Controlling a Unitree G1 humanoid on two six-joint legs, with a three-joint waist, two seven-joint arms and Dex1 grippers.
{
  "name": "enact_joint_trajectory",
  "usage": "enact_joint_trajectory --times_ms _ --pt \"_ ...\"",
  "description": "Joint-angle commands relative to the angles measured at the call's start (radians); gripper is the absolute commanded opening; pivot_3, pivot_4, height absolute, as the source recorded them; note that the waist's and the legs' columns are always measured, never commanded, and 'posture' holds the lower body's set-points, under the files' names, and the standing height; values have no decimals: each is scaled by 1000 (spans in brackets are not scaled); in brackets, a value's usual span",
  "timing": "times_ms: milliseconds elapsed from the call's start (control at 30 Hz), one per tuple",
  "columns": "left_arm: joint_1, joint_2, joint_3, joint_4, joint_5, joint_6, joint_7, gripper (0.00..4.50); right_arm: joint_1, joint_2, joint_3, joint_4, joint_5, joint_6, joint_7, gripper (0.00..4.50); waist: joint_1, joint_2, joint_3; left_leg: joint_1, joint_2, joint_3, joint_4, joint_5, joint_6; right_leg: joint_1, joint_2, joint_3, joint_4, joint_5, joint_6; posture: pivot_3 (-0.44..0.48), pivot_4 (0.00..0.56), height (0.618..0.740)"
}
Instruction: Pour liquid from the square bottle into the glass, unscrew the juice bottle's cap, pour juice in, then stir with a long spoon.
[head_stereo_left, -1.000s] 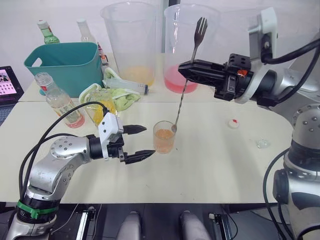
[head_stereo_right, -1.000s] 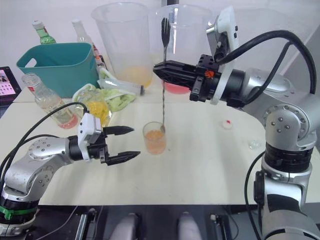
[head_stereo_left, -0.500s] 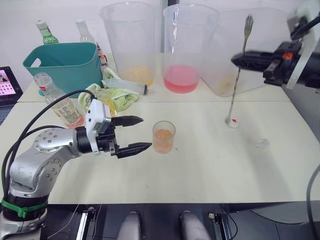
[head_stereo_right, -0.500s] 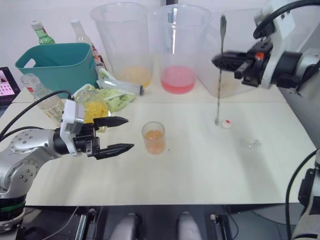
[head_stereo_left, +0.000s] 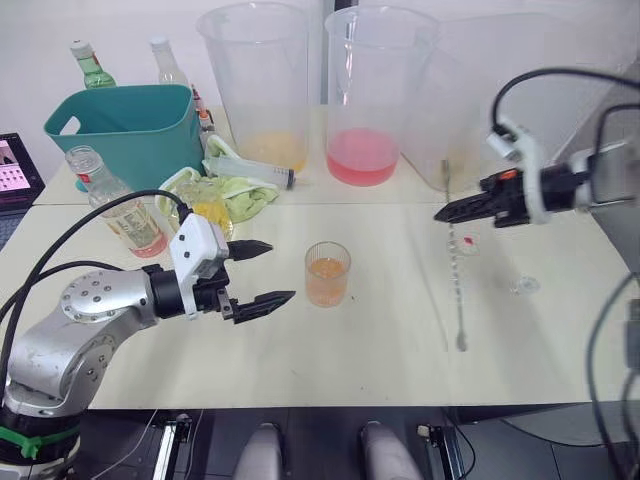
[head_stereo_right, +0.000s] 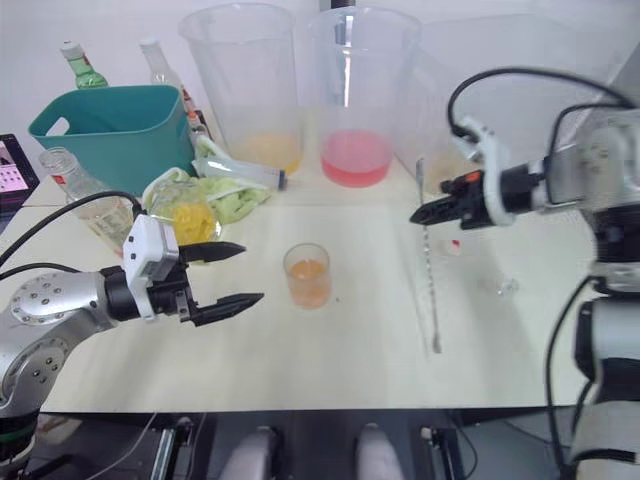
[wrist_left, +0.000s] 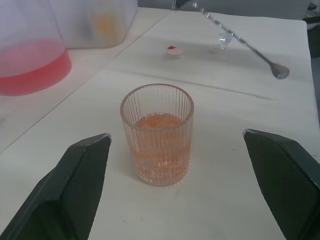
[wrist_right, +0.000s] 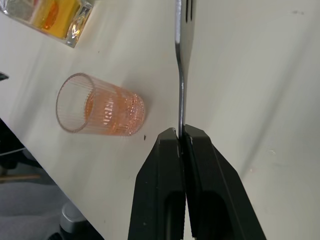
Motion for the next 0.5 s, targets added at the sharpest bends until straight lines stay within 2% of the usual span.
enact_joint_trajectory --times_ms 33,333,500 --pt "25 0 44 -53 -3 -19 25 4483 0 61 -38 94 -77 -65 -57 0 0 0 0 0 0 0 0 0 0 0 0 0 0 0 0 0 150 733" --pt "75 12 86 -53 38 -51 51 4483 30 201 -47 264 -201 -200 -76 0 -3 0 0 0 0 0 0 0 0 0 0 0 0 0 0 0 150 733" --pt "120 20 100 -46 77 -83 47 4500 46 226 -81 312 -229 -221 -67 1640 -3 0 0 1 0 0 0 0 0 0 0 0 2 0 0 0 150 733"
